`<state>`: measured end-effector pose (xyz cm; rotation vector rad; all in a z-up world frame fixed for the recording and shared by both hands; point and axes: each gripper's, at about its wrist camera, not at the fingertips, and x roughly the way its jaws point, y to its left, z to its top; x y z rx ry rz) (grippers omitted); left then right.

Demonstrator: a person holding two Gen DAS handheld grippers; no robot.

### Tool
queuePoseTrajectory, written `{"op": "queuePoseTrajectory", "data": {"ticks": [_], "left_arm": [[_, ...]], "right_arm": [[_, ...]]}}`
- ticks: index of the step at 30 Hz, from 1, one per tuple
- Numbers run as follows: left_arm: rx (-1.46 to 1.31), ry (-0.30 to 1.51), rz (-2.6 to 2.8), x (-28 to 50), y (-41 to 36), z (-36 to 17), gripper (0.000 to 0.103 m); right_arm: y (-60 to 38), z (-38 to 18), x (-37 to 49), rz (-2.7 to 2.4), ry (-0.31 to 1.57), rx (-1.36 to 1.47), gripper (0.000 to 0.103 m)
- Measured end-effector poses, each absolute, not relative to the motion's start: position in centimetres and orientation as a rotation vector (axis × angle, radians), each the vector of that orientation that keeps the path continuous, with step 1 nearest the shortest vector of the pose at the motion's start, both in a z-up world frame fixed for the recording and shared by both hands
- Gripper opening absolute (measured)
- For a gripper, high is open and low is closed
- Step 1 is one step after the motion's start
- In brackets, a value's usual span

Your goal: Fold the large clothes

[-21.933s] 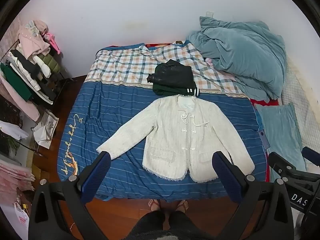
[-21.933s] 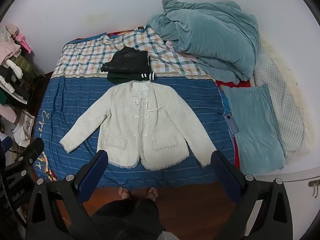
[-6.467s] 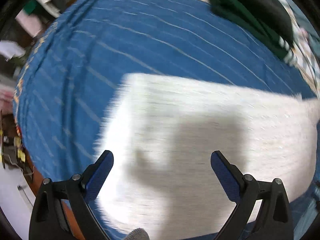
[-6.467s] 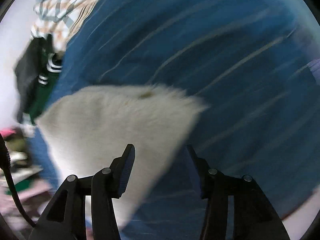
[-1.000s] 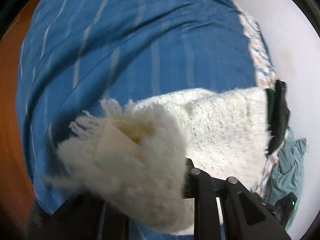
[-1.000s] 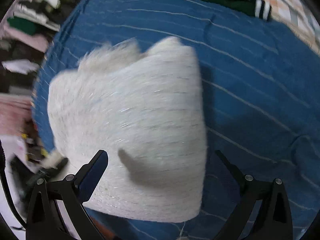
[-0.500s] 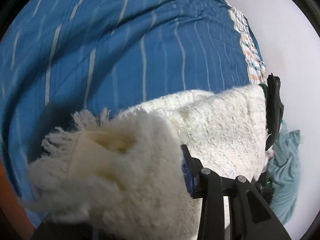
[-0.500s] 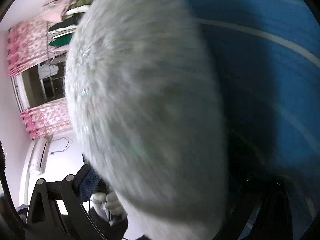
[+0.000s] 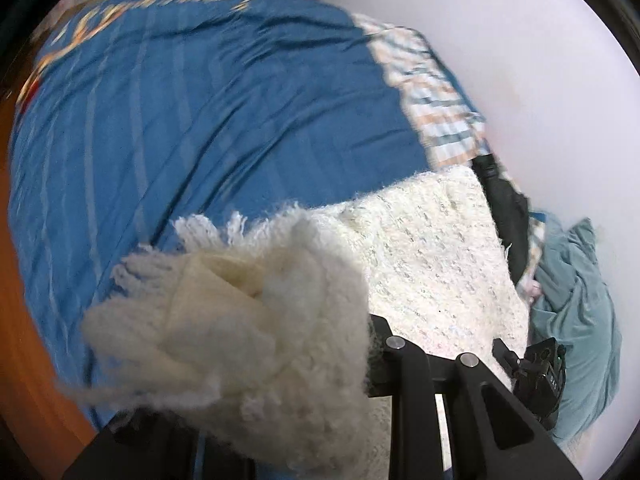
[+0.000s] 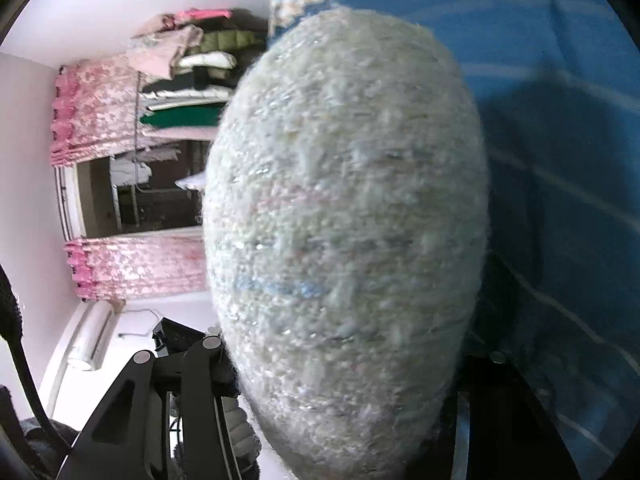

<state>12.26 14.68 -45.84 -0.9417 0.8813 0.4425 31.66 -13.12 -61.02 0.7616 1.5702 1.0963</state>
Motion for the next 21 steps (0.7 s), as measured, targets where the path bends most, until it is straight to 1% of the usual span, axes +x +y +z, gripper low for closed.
{"op": "queuePoseTrajectory", "data": {"ticks": [5, 9, 12, 16, 18, 21], "left_arm": [[-0.883, 0.853, 0.329, 20.0, 16.9, -40.8, 0.021], [-0.870, 0.816, 0.198, 29.3, 18.4, -36.7, 0.021], [-0.847, 0.794, 0.104, 36.2, 18.6, -34.2, 0.021], [-0.821, 0.789, 0.008, 44.3, 17.4, -32.5, 0.021], [-0.811, 0.803, -0.026, 48.6, 16.4, -32.6, 0.021], [-0.792, 0.824, -0.049, 53.1, 15.0, -33.9, 0.021]], "right_arm": [[-13.4, -55.0, 36.2, 1.054, 1.480, 0.802, 0.054], [-14.5, -50.0, 41.5, 0.995, 1.385, 0.840, 0.054], [-17.1, -46.0, 46.9, 0.942, 1.301, 0.870, 0.054], [-22.2, -42.0, 54.8, 0.871, 1.212, 0.909, 0.054], [-24.1, -40.9, 58.9, 0.837, 1.190, 0.923, 0.054], [-27.7, -40.5, 65.5, 0.800, 1.177, 0.916, 0.054]]}}
